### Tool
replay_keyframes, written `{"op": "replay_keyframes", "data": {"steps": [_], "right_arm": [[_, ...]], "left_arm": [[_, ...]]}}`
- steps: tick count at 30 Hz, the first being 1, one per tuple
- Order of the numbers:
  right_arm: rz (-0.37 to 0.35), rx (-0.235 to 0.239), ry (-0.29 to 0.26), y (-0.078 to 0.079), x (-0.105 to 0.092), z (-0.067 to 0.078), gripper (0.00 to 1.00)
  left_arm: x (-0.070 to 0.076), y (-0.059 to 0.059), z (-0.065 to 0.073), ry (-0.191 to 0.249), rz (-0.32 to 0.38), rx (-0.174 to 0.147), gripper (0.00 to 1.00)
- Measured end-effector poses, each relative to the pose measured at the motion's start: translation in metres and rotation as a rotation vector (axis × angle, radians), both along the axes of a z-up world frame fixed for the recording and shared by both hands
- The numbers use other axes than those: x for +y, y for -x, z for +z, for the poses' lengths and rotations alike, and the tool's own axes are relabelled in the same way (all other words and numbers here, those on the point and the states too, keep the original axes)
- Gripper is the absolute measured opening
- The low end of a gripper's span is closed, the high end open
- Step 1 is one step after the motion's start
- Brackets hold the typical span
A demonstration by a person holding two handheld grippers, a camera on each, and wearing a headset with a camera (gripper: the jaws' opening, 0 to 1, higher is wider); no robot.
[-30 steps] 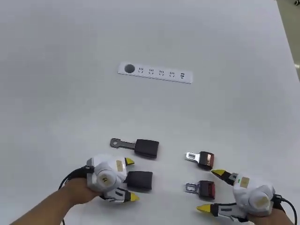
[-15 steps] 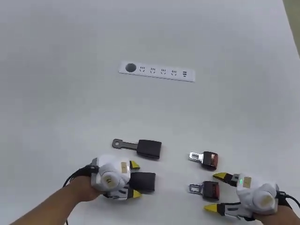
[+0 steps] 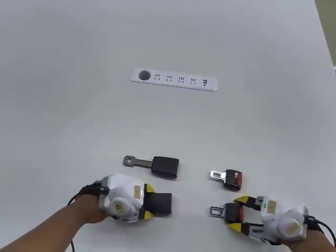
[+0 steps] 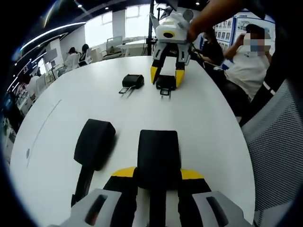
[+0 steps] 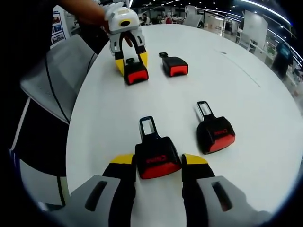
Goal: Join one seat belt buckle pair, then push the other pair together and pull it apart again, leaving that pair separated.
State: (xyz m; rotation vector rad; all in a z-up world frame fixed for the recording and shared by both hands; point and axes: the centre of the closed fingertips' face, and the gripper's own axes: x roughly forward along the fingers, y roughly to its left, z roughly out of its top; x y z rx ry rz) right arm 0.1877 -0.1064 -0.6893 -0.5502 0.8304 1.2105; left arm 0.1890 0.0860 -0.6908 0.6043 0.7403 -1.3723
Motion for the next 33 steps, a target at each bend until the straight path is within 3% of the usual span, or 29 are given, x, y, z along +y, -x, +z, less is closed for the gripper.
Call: {"op": "replay_keyframes", "data": {"steps": [13,31,33], "right_arm": [[0.06,0.018,0.065,0.004,-0.002,-0.004,0.35],[-0.009,0.023,0.088,0.008,0.015,0.015,0.34],[-0.01,0.022,0.091,0.008,0.014,0.012,0.34]], "left_arm": [[0.001,0.002,-0.001,-0.055,-0.093,0.001,0.33],[0.003,0.003,-0.002,-0.07,-0.043,0.014,0.33],[0.003,0.003,-0.002,-0.073,-0.041,0.014,0.33]]}}
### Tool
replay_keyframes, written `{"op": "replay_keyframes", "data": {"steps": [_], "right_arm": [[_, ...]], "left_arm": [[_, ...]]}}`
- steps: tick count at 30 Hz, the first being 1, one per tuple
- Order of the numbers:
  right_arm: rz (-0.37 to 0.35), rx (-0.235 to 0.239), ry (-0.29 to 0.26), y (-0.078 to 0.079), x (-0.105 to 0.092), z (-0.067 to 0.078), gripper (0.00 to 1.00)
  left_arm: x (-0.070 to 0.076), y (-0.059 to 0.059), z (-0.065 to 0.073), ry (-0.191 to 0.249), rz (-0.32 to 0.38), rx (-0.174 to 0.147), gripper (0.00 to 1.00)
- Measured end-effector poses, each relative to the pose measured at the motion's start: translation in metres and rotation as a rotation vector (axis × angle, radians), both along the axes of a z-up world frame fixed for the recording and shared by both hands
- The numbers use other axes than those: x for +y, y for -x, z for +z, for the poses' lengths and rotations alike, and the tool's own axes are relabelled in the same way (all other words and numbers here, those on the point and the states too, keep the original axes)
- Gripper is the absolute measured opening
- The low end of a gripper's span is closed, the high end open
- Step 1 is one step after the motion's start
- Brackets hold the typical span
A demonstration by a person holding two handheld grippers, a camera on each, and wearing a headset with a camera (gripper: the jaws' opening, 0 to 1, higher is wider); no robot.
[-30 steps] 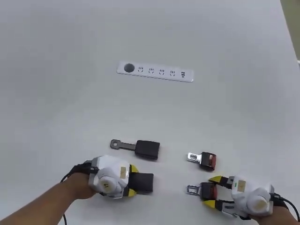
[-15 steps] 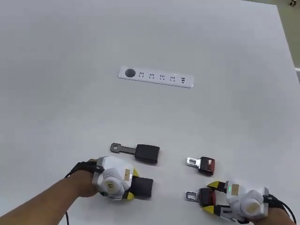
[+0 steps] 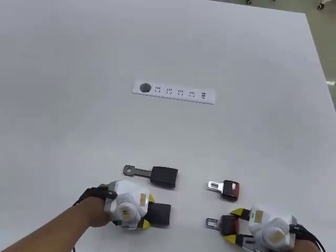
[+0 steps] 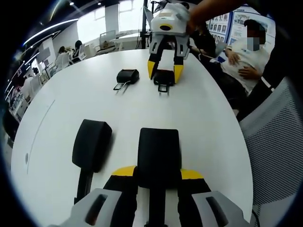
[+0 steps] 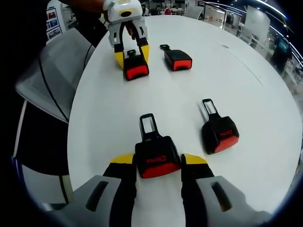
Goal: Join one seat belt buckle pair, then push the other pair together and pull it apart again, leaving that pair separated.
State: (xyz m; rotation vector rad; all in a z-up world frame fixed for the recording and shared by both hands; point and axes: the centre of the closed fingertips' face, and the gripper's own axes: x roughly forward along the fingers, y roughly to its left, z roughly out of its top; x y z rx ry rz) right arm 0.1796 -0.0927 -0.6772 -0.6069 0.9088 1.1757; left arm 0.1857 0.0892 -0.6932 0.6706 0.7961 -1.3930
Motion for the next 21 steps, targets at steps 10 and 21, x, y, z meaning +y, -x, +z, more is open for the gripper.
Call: {"op": "replay_keyframes", "data": {"steps": [10,21], "right_arm": [[-0.02,-0.002,-0.005,-0.002,0.008,-0.016,0.35],[-0.018,-0.009,0.009,0.001,0.04,-0.019,0.35]], "left_arm": [[-0.001,0.0,0.002,0.001,0.013,0.0,0.33],[-0.001,0.001,0.005,-0.009,0.002,-0.003,0.33]]}}
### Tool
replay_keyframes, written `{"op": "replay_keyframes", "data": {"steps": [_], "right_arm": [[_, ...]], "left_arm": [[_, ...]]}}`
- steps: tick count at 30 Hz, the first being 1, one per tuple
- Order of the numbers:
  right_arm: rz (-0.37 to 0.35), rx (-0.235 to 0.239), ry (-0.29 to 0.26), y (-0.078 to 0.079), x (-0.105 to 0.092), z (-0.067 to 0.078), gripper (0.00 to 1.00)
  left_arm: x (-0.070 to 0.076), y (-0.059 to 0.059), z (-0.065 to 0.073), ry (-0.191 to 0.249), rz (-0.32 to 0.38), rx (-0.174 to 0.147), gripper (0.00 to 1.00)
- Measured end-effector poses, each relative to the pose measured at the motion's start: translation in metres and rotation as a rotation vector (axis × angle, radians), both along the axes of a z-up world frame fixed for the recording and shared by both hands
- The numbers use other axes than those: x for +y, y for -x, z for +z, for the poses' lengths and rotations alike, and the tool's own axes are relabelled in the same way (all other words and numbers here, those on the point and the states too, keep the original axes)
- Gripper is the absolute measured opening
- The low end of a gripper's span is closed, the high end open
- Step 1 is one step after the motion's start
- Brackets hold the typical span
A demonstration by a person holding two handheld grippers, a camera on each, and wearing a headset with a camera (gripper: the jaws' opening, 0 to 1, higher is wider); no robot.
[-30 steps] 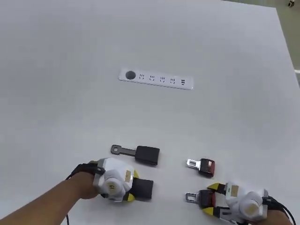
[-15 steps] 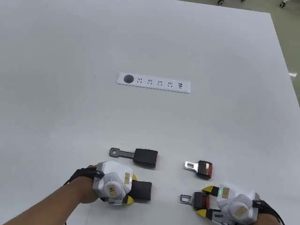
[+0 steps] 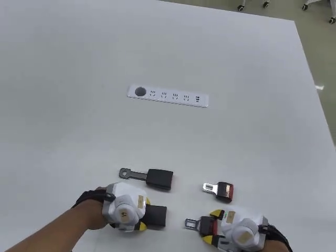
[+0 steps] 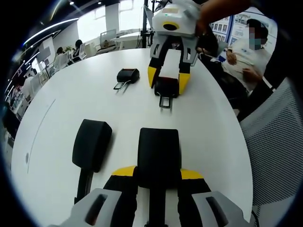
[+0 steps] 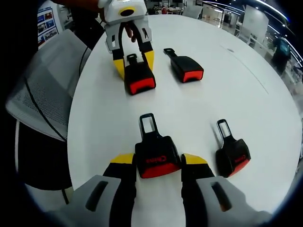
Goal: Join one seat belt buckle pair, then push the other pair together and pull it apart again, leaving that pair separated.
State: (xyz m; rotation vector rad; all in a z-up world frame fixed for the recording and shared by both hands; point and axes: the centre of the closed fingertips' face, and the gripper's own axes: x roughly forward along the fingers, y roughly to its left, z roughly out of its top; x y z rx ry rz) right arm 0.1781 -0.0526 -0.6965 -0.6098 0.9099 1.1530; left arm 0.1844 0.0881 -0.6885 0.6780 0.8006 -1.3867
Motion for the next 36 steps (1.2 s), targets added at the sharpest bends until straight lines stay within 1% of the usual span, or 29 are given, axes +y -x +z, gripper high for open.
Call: {"op": "replay_keyframes", "data": {"steps": [5,12,17,20,21,23,28,29,32,34,36], "right_arm": [[-0.004,0.001,-0.002,0.001,0.01,0.002,0.35],[-0.026,-0.004,-0.01,-0.003,0.025,0.001,0.35],[-0.003,-0.005,-0.006,-0.005,0.043,0.001,0.35],[0.011,-0.001,0.004,-0.006,0.049,0.001,0.35],[0.02,-0.004,0.016,-0.006,0.049,0.0,0.35],[0.012,-0.001,0.002,-0.007,0.054,0.0,0.35],[0.02,-0.007,-0.009,-0.005,0.064,0.001,0.35],[0.032,-0.013,0.004,-0.005,0.063,0.002,0.35],[0.017,-0.003,-0.006,-0.006,0.061,0.003,0.34],[0.031,-0.005,-0.006,-0.006,0.062,0.002,0.34],[0.049,-0.014,-0.004,-0.006,0.063,0.002,0.34]], "left_arm": [[0.0,0.001,0.001,-0.002,-0.002,-0.001,0.33],[0.0,0.001,-0.001,-0.003,-0.004,-0.002,0.33],[0.0,0.001,-0.001,-0.009,-0.012,-0.003,0.33],[0.001,0.001,-0.001,-0.011,-0.014,-0.003,0.33],[0.001,0.001,-0.001,-0.012,-0.015,-0.003,0.33],[0.001,0.001,-0.001,-0.015,-0.02,-0.001,0.33],[0.0,0.001,0.0,-0.021,-0.025,-0.001,0.33],[-0.001,0.001,0.0,-0.023,-0.027,-0.003,0.33],[-0.001,0.001,0.0,-0.026,-0.034,-0.006,0.33],[-0.001,0.001,0.0,-0.025,-0.04,-0.008,0.33],[-0.002,0.002,0.0,-0.033,-0.054,-0.005,0.32]]}}
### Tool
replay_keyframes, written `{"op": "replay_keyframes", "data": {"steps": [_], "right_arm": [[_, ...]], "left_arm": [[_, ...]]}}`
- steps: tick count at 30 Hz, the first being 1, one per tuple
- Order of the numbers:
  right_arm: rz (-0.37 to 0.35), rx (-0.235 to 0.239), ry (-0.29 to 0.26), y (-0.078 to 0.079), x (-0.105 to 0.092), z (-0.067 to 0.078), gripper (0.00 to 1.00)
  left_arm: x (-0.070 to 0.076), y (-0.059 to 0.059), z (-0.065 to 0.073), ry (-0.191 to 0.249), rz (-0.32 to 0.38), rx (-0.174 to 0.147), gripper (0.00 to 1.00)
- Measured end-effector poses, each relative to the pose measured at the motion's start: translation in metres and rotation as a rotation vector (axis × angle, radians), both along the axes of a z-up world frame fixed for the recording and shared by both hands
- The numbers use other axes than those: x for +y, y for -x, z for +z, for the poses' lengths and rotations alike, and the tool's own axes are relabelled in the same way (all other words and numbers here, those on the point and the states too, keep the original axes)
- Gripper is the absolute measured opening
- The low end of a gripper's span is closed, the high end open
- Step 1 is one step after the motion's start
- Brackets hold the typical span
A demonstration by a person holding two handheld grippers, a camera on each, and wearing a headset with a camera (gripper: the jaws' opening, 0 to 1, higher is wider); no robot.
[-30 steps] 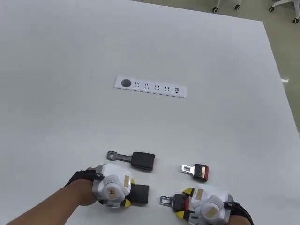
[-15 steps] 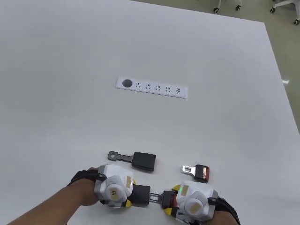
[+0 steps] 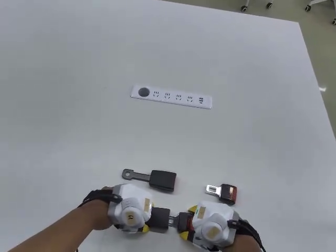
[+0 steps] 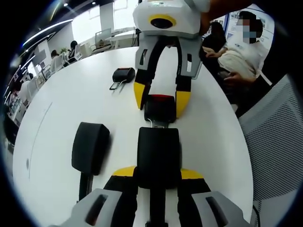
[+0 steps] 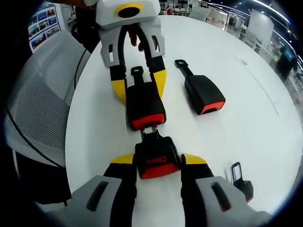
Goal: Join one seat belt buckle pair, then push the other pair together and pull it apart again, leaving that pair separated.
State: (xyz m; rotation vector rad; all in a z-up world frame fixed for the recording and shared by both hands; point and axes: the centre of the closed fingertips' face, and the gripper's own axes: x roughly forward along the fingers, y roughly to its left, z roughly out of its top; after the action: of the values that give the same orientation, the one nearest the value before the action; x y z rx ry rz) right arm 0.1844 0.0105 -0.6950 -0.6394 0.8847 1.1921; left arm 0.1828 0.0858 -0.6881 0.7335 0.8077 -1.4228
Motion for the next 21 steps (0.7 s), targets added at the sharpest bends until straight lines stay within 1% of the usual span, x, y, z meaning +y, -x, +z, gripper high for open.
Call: {"op": "replay_keyframes", "data": {"steps": [2,5,10,11,12,13,15,20,21], "right_arm": [[0.004,-0.002,-0.013,0.0,0.002,0.001,0.33],[0.009,-0.002,-0.032,0.0,0.004,0.0,0.33],[-0.006,-0.009,-0.062,0.0,0.019,0.0,0.33],[-0.06,-0.026,-0.022,-0.005,0.011,-0.001,0.33],[-0.008,-0.016,-0.035,-0.002,0.017,-0.004,0.33],[-0.028,-0.016,-0.048,-0.002,0.018,-0.006,0.33],[-0.039,-0.016,-0.068,-0.002,0.018,-0.012,0.33],[-0.038,-0.023,-0.078,0.0,0.02,-0.008,0.33],[-0.041,-0.019,-0.087,0.0,0.02,-0.009,0.33]], "left_arm": [[0.0,-0.001,0.0,-0.01,-0.006,0.001,0.32],[0.001,0.0,-0.002,-0.013,-0.014,0.002,0.32],[0.001,-0.001,-0.005,-0.03,-0.011,0.0,0.32],[0.003,-0.001,-0.005,-0.036,-0.012,-0.004,0.32],[0.003,-0.002,-0.007,-0.03,-0.012,-0.004,0.32],[0.002,-0.001,-0.006,-0.029,-0.013,-0.004,0.32],[0.002,-0.001,-0.007,-0.03,-0.014,-0.004,0.32],[0.003,0.0,-0.008,-0.014,-0.006,-0.003,0.32],[0.003,0.0,-0.008,-0.011,-0.004,-0.002,0.32]]}}
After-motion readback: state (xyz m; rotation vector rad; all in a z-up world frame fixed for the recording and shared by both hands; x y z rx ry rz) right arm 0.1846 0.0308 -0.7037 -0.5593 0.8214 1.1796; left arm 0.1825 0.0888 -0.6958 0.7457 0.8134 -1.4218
